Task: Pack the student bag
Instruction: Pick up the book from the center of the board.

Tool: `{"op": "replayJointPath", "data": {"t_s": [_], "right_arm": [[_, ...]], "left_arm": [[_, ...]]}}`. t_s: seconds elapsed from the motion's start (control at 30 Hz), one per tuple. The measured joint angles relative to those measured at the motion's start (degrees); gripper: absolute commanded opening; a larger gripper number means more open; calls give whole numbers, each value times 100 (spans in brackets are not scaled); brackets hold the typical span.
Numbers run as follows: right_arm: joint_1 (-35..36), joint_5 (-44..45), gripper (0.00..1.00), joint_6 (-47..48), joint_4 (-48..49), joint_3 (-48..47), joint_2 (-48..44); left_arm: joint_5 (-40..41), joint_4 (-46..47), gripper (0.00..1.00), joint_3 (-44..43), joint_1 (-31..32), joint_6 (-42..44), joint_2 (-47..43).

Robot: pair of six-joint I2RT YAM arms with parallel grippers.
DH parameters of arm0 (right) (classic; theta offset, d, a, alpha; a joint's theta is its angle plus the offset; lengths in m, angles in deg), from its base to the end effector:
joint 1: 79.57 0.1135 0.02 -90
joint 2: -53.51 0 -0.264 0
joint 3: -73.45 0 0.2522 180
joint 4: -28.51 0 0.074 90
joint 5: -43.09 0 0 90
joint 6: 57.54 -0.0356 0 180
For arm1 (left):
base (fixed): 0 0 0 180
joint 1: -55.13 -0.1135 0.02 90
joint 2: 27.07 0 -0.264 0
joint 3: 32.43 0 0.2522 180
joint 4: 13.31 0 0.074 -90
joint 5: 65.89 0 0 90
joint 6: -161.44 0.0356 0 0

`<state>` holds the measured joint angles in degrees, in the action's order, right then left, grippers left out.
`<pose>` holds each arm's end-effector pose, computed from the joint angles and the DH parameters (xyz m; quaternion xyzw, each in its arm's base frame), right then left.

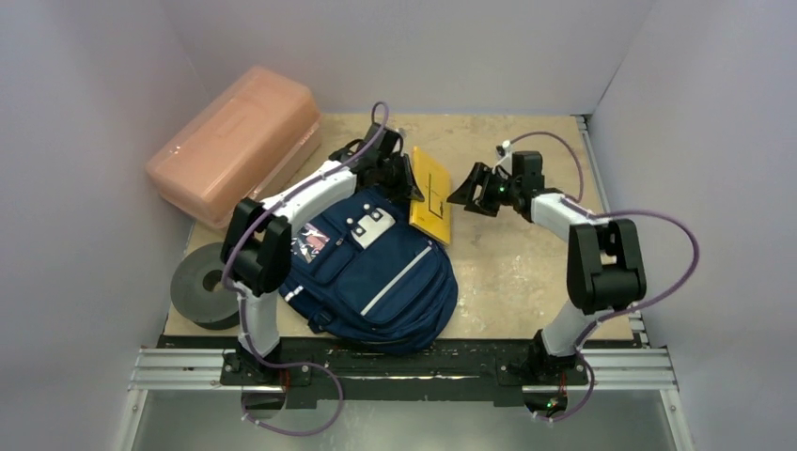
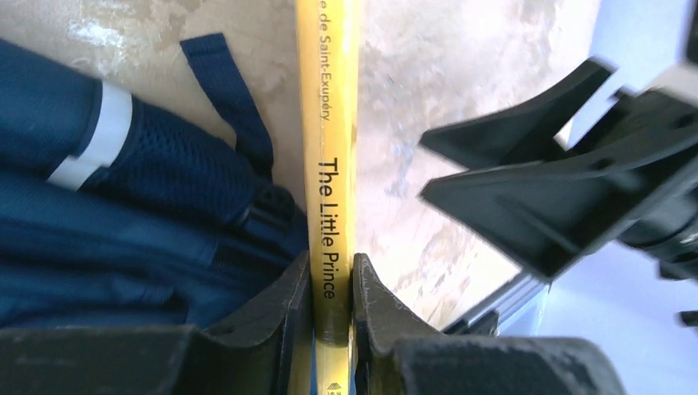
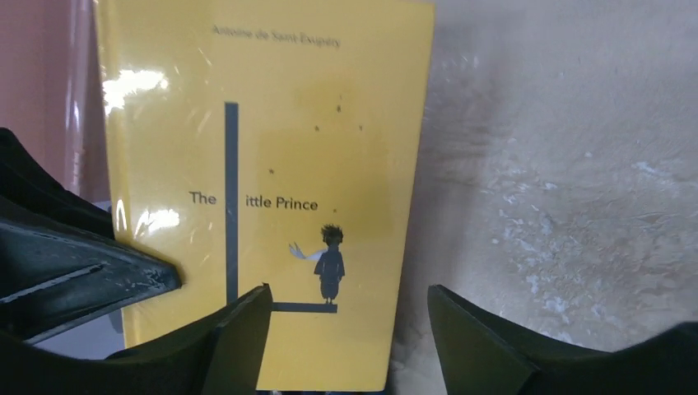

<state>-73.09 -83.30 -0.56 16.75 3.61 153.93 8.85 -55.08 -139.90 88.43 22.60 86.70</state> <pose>0.3561 0.0617 0.1757 0.0767 0.8748 0.3985 0.2647 0.3705 -0.2546 0.2468 -0.0781 0.9235 -0.3265 0.1859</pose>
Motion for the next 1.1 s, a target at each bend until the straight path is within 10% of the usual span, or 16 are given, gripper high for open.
{"op": "replayJointPath", "data": {"t_s": [0.17, 0.43, 0.8, 0.9, 1.1], "right_arm": [[234, 575, 97, 693, -964, -457, -1432], [901, -59, 99, 2002, -1952, -1215, -2962], [1880, -2009, 96, 2282, -2120, -1325, -2900], [2417, -2328, 77, 1974, -1714, -881, -2861], [2828, -2924, 6, 1517, -1189, -450, -2688]], "left_arm": [[-590, -396, 0, 407, -184, 1040, -1244], [-1947, -1451, 0, 1075, -304, 3311, -4017], [-2225, -3088, 0, 1729, -269, 5462, -4728], [-2310, -3136, 0, 1768, -258, 5707, -4795], [-2664, -3252, 0, 1864, -96, 5952, -5021]]}}
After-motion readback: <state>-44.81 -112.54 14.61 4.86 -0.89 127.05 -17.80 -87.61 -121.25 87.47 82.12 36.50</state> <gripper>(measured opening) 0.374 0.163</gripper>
